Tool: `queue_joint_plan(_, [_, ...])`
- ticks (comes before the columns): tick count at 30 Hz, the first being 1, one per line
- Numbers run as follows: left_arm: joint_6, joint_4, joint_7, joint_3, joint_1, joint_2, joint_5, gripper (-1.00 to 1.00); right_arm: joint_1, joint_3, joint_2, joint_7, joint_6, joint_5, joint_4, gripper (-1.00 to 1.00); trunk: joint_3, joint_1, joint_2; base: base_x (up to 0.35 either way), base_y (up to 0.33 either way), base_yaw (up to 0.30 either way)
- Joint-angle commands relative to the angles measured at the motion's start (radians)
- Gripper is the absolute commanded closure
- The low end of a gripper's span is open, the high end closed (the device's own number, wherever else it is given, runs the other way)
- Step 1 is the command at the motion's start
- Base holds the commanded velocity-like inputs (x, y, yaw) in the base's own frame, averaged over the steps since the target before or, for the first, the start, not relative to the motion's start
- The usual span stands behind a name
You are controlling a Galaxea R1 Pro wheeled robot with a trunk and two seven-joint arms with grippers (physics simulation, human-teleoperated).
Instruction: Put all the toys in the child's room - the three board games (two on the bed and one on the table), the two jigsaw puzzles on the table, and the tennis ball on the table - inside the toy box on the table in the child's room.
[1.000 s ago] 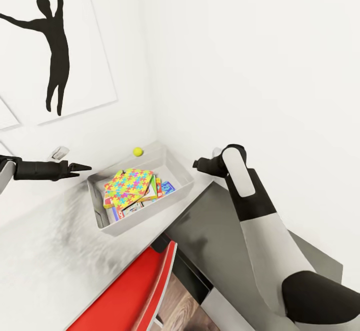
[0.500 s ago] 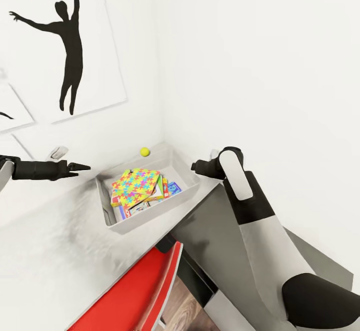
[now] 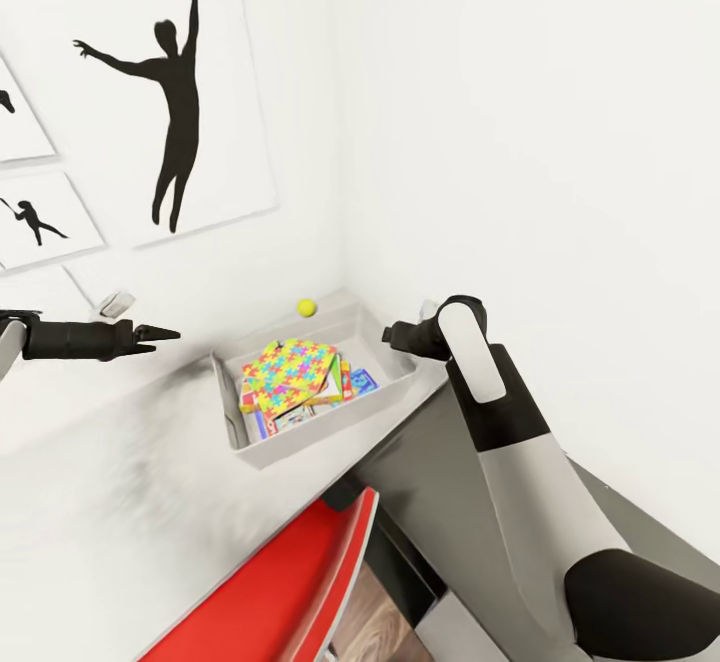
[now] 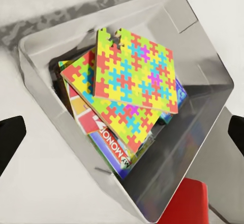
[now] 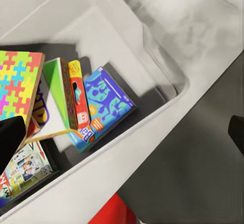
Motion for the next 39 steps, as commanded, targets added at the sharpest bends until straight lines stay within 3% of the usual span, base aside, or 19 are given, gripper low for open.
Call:
queue_joint_plan(1, [0.003, 0.0, -0.003, -0.003, -0.001, 0.001, 0.0, -1.0, -0.001, 0.0, 0.0, -0.011, 0.004, -0.009, -0.001, -1.0, 0.0, 0.001, -0.002, 0.135, -0.128, 0.006])
queue_joint_plan(17, [0.003, 0.0, -0.005, -0.003, -0.001, 0.002, 0.001, -1.0, 0.0, -0.001, 0.0, -0.009, 0.005, -0.009, 0.0, -1.0, 0.024, 0.001, -0.002, 0.028, -0.027, 0.006])
queue_joint_plan(39, [0.003, -0.003, -0.006, -0.002, -0.001, -0.001, 0.006, -1.0, 0.0, -0.004, 0.0, -0.01, 0.005, -0.009, 0.001, -1.0, 0.026, 0.001, -0.002, 0.0, 0.048, 0.001])
